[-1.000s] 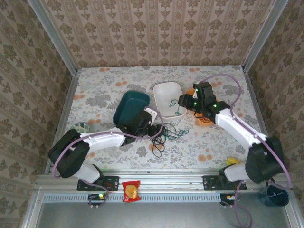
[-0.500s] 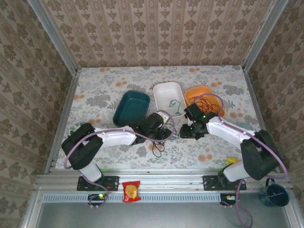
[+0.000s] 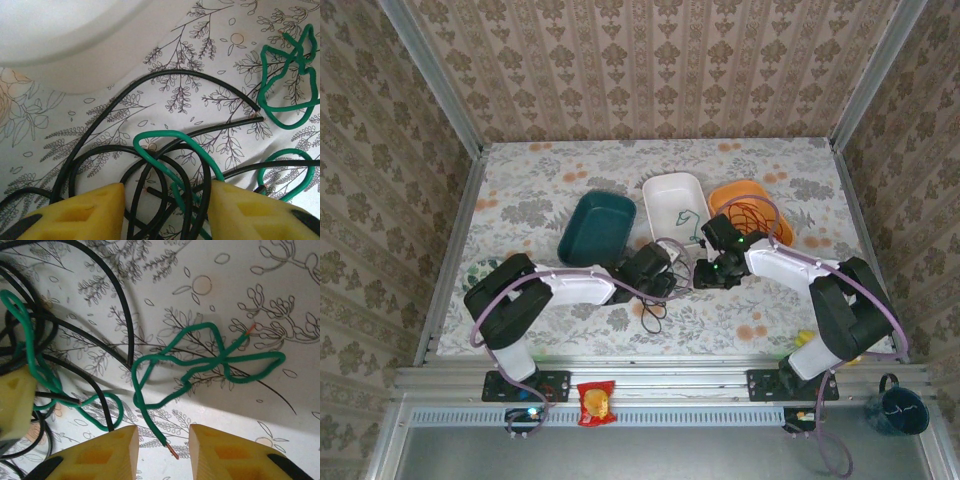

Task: Untangle the cables

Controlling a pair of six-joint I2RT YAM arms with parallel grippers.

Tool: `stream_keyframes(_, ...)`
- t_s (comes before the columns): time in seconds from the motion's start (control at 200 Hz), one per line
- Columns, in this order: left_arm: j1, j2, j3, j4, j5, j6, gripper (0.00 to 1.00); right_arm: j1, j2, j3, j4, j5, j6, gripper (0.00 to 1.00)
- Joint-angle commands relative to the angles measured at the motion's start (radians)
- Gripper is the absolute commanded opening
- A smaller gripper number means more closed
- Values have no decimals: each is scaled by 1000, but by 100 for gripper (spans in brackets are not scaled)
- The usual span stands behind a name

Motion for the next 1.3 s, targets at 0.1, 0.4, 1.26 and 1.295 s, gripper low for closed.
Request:
stream_keyframes(0.1,-9,33,25,-34,18,6,39,5,19,42,42,-20,3,32)
stream_keyframes(0.4,-9,-20,6,-5,-7,0,47,4,-8,49,32,-10,6,0)
stream_keyframes(1.26,52,-320,-82,211,191,99,52,-176,-186,74,331,-667,421,0)
stream_keyframes(1.295,51,-320,-79,216,190,102,52,-176,-183,75,328,-675,425,0)
